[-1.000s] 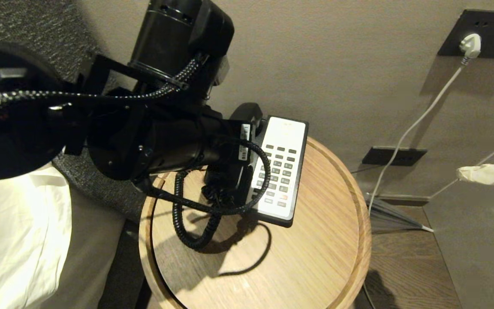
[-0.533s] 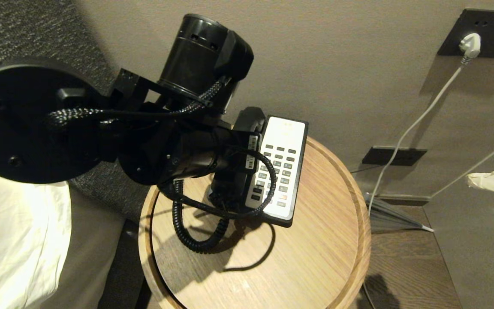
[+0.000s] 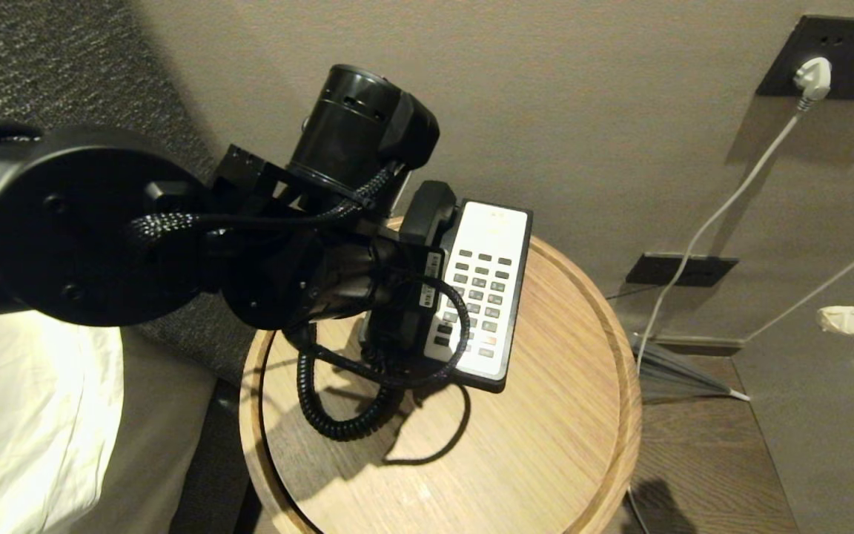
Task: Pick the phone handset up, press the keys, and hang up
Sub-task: Put the handset back
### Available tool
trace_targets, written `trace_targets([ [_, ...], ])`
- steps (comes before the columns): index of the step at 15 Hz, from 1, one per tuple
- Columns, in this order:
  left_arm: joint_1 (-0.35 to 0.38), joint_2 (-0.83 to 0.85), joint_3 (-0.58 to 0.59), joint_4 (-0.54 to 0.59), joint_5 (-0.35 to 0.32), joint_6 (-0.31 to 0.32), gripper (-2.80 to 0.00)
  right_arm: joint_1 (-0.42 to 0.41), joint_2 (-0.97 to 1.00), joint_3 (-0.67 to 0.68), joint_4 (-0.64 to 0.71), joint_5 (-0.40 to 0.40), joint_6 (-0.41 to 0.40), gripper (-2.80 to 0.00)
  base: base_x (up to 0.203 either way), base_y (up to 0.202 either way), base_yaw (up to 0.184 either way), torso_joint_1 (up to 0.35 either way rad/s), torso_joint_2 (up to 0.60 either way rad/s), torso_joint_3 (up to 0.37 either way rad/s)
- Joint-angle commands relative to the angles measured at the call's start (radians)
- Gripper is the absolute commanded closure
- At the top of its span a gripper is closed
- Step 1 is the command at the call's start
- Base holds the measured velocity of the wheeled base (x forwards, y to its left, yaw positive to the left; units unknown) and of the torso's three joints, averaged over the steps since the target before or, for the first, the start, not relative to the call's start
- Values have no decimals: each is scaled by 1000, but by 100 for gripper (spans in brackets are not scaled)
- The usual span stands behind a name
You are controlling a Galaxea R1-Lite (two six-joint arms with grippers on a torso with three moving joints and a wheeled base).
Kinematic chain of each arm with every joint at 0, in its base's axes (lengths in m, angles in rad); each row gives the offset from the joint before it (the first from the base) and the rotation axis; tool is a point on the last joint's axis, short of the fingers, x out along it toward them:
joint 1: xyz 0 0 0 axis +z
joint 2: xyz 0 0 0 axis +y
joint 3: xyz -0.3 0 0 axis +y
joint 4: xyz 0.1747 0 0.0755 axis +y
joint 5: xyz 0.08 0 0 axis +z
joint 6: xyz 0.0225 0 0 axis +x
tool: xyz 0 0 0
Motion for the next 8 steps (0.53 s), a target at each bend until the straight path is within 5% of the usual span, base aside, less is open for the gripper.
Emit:
trace_targets([
  [1,7,6,2,-5,5,1,0,1,-6,6,3,-1,2,0,0,0,0,0,0,0],
  [8,23,29,2,-28,5,11,0,1,-14,24,1,3,1,0,0,0,0,0,0,0],
])
